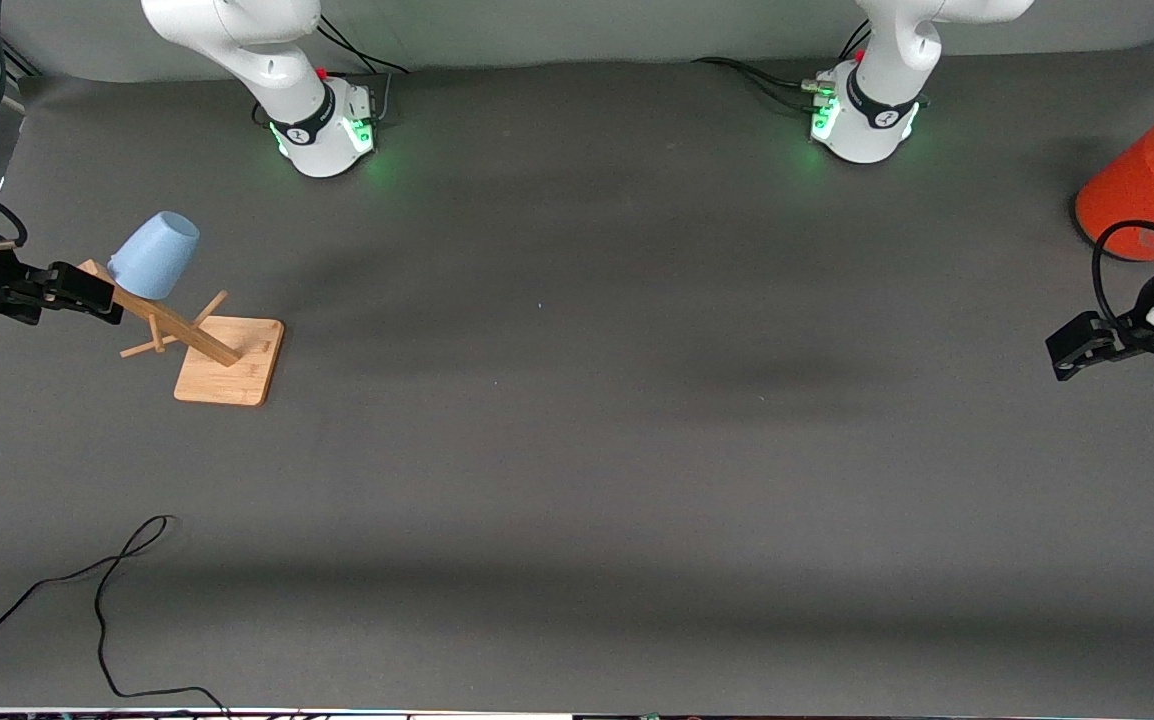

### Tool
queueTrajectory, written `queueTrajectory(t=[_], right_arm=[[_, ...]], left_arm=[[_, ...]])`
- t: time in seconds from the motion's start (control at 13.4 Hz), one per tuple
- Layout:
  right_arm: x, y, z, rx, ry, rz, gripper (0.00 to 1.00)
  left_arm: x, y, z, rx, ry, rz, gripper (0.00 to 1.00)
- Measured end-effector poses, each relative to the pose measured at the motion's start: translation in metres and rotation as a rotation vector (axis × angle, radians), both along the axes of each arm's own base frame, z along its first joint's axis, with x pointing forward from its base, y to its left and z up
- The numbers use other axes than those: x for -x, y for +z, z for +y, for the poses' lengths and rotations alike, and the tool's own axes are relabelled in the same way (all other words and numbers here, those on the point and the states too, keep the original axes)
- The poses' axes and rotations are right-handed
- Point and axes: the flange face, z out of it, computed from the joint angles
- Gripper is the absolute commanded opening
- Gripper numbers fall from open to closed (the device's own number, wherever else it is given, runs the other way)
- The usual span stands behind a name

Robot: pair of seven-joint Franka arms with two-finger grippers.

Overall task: Rotate and upright cup with both arms
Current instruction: 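Reach the right gripper to the light blue cup on the wooden stand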

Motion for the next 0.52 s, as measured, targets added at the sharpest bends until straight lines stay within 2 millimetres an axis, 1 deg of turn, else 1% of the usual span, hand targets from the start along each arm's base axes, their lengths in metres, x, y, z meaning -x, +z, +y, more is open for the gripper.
queueTrajectory(t=[0.3,0.52], right_arm=[[0.000,0.000,0.000,0.000,-0.001,0.001,1.00],[0.004,-0.001,-0.012,-0.001,-0.023,0.027,1.00]], left_arm=[[0.000,0.000,0.000,0.000,0.000,0.000,1.00],[0.000,0.000,0.000,0.000,0.000,0.000,1.00]])
